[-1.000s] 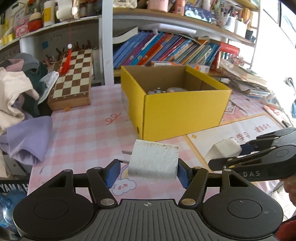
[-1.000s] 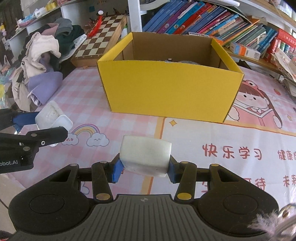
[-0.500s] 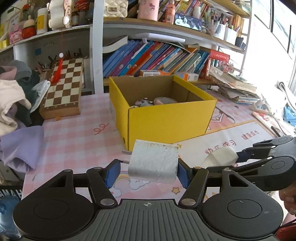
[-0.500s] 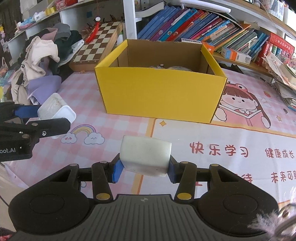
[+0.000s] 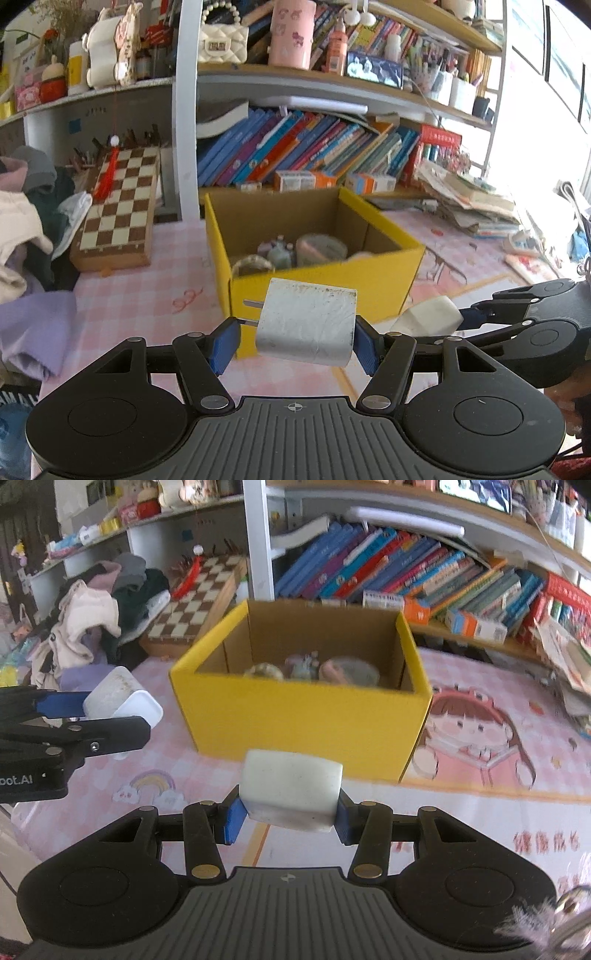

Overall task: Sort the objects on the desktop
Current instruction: 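Lift the charger with left gripper while right gripper carries the block toward the box, then lower both held items into the yellow box and open both grippers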

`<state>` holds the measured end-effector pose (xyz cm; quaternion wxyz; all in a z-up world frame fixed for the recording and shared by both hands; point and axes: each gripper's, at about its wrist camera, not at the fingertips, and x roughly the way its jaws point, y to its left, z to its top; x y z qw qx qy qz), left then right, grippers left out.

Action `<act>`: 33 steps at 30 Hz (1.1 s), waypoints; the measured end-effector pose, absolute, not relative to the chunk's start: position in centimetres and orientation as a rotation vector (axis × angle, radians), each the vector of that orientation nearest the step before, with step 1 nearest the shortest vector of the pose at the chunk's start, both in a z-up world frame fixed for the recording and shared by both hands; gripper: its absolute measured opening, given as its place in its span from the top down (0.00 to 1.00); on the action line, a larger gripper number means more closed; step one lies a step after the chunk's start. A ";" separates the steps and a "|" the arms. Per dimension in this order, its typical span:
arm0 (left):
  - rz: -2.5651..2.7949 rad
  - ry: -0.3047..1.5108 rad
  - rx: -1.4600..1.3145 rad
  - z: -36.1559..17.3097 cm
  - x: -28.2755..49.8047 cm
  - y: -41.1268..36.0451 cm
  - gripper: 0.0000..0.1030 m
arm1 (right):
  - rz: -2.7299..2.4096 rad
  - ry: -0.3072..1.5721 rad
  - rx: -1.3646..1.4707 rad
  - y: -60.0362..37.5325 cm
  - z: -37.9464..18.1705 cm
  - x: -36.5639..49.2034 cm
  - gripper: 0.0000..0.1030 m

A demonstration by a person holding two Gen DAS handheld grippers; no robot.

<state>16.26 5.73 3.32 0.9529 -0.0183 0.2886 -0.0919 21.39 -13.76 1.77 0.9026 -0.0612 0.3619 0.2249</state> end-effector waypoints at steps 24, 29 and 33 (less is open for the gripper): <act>-0.064 0.563 0.031 4.8 26.9 2.5 0.38 | 0.607 0.584 -0.226 -14.7 5.2 35.0 0.56; -0.024 0.601 0.059 4.1 29.2 3.0 0.38 | 0.638 0.603 -0.283 -13.1 4.0 38.4 0.56; -0.002 0.645 0.069 3.0 31.3 3.4 0.38 | 0.659 0.631 -0.342 -11.6 2.7 40.7 0.56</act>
